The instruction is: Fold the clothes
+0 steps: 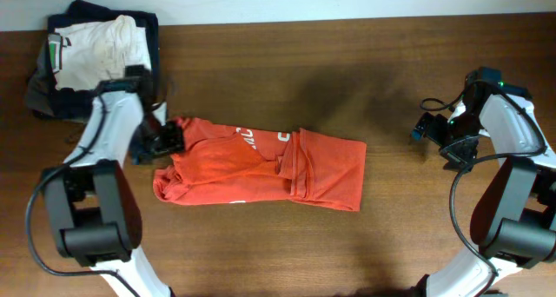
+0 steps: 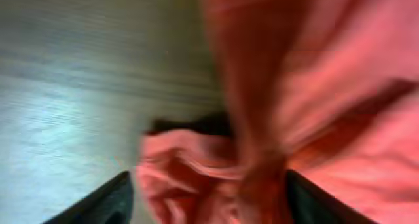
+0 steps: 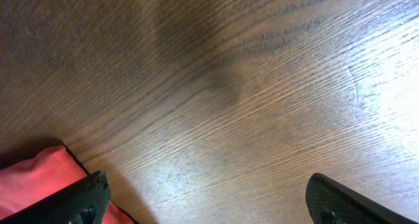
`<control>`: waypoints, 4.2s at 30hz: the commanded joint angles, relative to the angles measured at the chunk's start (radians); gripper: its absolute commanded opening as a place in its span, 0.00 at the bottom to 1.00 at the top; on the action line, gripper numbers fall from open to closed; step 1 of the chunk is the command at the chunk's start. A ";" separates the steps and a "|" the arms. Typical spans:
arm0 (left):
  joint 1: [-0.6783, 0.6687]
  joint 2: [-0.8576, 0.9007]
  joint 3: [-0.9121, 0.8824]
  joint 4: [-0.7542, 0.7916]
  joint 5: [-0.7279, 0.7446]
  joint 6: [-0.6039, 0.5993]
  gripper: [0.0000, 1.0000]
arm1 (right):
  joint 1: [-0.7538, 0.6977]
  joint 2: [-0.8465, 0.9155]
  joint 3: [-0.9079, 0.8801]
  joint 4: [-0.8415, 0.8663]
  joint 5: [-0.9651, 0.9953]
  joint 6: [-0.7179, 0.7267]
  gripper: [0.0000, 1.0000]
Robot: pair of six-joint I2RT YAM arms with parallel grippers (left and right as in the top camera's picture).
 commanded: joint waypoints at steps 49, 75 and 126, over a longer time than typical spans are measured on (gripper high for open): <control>-0.775 0.267 0.599 -0.256 0.201 0.006 0.01 | -0.003 0.000 0.018 0.000 0.012 0.005 0.99; -0.640 0.353 0.563 -0.453 0.429 0.243 0.80 | -0.003 0.000 0.018 0.000 0.012 0.005 0.99; -1.033 0.360 0.568 -0.149 0.428 0.174 0.81 | -0.003 0.000 0.018 0.000 0.013 0.006 0.99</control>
